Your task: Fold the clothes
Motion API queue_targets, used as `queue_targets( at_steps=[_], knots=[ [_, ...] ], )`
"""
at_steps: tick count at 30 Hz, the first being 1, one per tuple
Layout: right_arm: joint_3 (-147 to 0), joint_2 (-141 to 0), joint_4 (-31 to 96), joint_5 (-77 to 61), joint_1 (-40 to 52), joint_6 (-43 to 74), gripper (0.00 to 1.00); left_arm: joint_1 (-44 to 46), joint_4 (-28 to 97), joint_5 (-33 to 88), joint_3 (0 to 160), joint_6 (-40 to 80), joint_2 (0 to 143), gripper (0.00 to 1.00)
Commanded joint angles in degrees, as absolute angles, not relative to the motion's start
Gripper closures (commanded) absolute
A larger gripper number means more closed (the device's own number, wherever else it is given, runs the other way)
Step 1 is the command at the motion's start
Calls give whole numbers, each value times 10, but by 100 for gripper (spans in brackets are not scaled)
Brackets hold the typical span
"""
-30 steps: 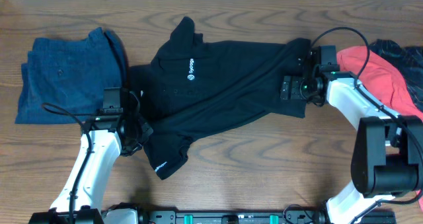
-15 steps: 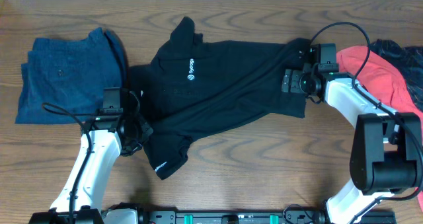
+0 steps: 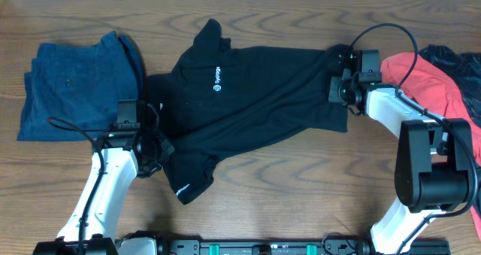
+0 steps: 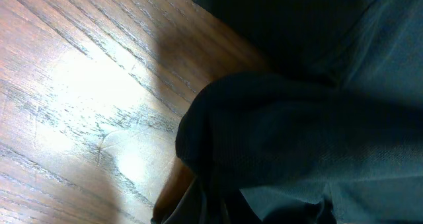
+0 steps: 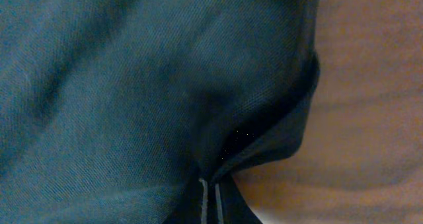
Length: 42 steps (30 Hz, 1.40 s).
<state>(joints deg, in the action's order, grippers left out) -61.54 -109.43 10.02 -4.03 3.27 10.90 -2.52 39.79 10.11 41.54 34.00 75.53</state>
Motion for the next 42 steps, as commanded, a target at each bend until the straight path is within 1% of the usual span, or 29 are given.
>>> queue_targets(
  at_steps=[1,2,4,5,7,10,11,14,17,19,22,26,30,32,37,39,40,41,42],
  knots=[
    [-658,-1057,68,13,21,162,99,-28,398,89,415,330,757,94],
    [-667,-1054,51,19,17,174,94,-28,398,89,415,330,757,94],
    [-687,-1054,5,17,7,192,72,-28,398,89,415,330,757,94],
    [-691,-1054,-11,17,5,196,69,-28,398,89,415,330,757,94],
    [-694,-1054,-34,16,1,197,69,-28,398,89,415,330,757,94],
    [-694,-1055,-10,13,0,197,48,-28,396,89,415,330,757,94],
    [-694,-1055,14,13,0,195,43,-28,396,89,415,330,757,94],
    [-694,-1055,119,13,0,161,36,-28,396,89,415,330,757,94],
    [-693,-1055,281,13,0,143,25,-28,396,88,415,330,757,94],
    [-691,-1055,357,12,1,140,20,-28,396,88,415,330,757,94],
    [-686,-1055,428,1,1,125,17,-28,395,80,415,330,757,94],
    [-685,-1055,473,-34,1,115,15,-28,389,79,415,330,757,94],
    [-679,-1056,460,-75,4,113,15,-28,389,79,415,330,757,94],
    [-674,-1056,448,-100,10,93,16,-28,389,79,415,330,757,94],
    [-650,-1058,426,-96,30,84,16,-28,389,79,415,330,757,94],
    [-635,-1059,402,-96,38,85,17,-28,389,79,415,330,757,94],
    [-630,-1059,393,-96,41,85,20,-28,389,79,415,330,757,94],
    [-626,-1059,386,-95,42,85,24,-28,389,79,415,330,757,94],
    [-624,-1059,380,-94,44,85,33,-28,389,79,415,330,757,94]
  ],
)
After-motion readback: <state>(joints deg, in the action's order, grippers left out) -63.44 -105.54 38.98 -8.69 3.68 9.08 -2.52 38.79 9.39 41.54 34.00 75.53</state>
